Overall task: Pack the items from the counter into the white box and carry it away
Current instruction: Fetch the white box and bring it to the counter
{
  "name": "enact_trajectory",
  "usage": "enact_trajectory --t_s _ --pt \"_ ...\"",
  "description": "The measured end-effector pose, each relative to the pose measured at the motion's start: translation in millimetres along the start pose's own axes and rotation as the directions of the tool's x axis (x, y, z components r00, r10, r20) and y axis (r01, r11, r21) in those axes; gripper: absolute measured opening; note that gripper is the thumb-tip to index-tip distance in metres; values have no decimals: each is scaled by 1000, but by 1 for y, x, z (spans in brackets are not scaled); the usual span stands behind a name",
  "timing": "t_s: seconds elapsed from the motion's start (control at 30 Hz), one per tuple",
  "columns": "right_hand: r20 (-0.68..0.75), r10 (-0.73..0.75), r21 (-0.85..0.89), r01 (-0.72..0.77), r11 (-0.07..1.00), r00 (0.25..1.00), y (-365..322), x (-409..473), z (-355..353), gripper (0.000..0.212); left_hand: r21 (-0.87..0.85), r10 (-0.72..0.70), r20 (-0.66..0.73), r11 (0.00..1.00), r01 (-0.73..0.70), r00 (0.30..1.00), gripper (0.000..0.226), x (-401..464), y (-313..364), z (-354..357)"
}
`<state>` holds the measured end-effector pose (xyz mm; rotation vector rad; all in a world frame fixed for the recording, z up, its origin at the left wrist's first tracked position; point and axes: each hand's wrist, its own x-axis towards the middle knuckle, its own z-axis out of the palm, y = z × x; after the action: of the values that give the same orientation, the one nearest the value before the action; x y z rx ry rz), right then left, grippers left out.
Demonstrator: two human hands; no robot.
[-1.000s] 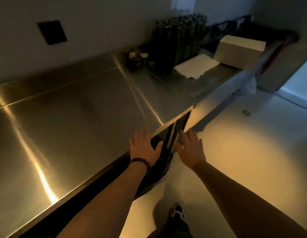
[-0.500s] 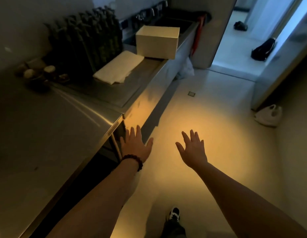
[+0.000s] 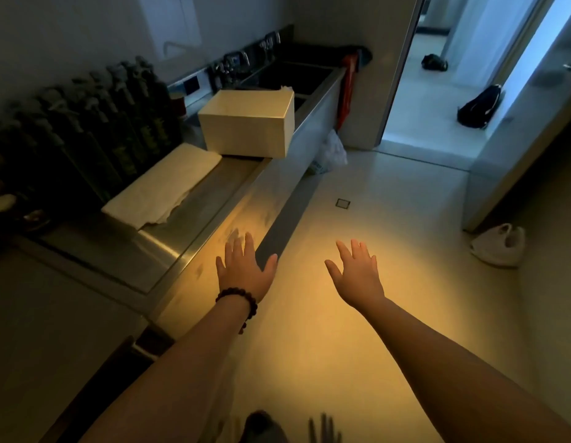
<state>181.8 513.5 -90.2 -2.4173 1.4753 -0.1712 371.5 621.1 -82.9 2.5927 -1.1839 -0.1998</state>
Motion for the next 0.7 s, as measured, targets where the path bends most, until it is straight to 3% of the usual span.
enact_trajectory --t_s 0.33,0.7 --pt "-43 -149 69 152 986 988 2 207 -23 60 -50 -72 -102 996 68 992 77 192 42 10" --pt "-51 -361 99 364 926 931 -71 467 -96 62 -178 -281 -249 954 242 927 83 401 71 -46"
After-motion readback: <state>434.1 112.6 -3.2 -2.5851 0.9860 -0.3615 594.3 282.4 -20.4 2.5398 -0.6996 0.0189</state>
